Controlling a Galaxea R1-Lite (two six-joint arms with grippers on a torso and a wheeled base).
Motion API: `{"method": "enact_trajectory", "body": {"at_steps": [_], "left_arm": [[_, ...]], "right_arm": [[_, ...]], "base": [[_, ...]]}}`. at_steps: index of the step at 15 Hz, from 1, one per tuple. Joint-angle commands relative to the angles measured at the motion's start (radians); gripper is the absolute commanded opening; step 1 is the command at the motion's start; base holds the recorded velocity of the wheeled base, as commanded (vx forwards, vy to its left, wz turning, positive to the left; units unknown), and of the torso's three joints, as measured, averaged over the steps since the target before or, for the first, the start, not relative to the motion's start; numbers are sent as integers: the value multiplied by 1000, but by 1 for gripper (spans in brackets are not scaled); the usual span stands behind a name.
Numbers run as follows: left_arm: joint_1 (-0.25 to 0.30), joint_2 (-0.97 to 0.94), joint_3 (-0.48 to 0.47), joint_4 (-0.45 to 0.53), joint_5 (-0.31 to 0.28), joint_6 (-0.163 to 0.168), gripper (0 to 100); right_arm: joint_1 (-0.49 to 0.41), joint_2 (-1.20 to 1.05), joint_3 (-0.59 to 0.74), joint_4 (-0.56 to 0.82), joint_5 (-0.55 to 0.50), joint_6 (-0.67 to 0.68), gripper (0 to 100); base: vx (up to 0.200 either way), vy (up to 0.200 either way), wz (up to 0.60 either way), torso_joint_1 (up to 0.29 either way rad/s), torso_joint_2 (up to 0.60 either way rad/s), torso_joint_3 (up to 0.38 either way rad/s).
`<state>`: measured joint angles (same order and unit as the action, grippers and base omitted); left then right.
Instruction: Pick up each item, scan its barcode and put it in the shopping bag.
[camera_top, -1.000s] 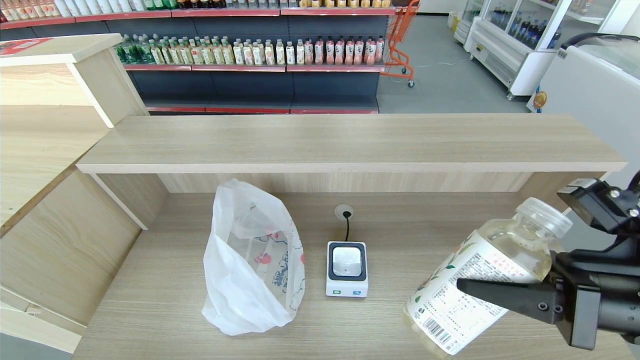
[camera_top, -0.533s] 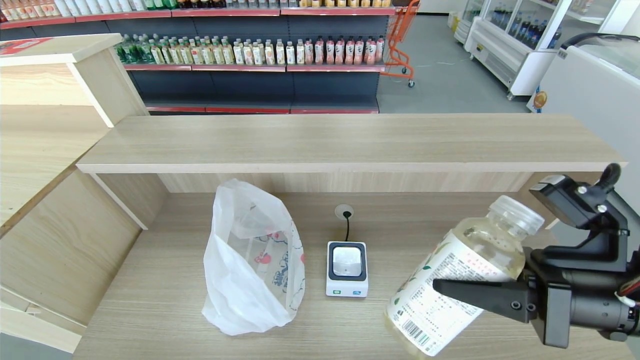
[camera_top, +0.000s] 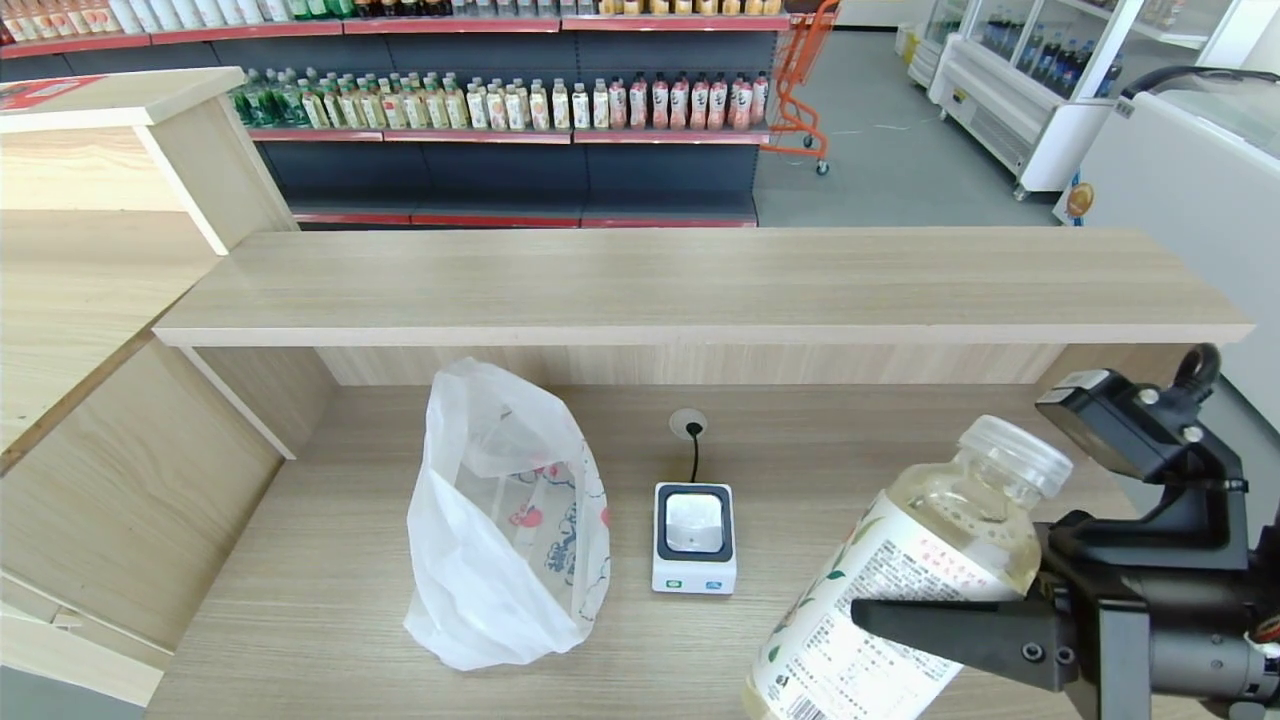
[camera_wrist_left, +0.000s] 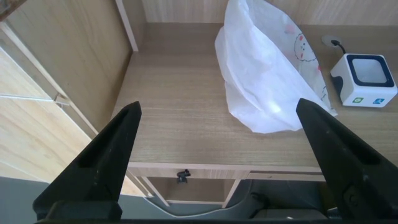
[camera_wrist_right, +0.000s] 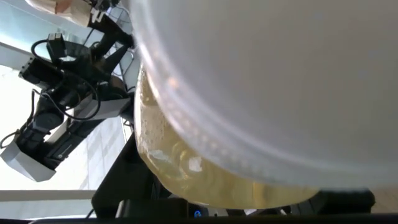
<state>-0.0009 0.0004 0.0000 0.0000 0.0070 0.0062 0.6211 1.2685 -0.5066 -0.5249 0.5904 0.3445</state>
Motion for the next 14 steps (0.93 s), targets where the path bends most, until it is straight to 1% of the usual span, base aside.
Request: {"method": "enact_trajectory", "body": {"at_steps": [1,5,14], "left_arm": [[1,0,0,0,1,0,100],[1,0,0,0,1,0,100],[-1,0,0,0,1,0,100]], "right_arm": [[0,22,0,-3,-1,-16,0],[-4,55,-3,-10,0,-68,0],[-6,49,-15,-10,0,-76,0]], "base": [[0,0,0,0,0,0],[0,0,0,0,0,0],[0,0,0,0,0,0]]}}
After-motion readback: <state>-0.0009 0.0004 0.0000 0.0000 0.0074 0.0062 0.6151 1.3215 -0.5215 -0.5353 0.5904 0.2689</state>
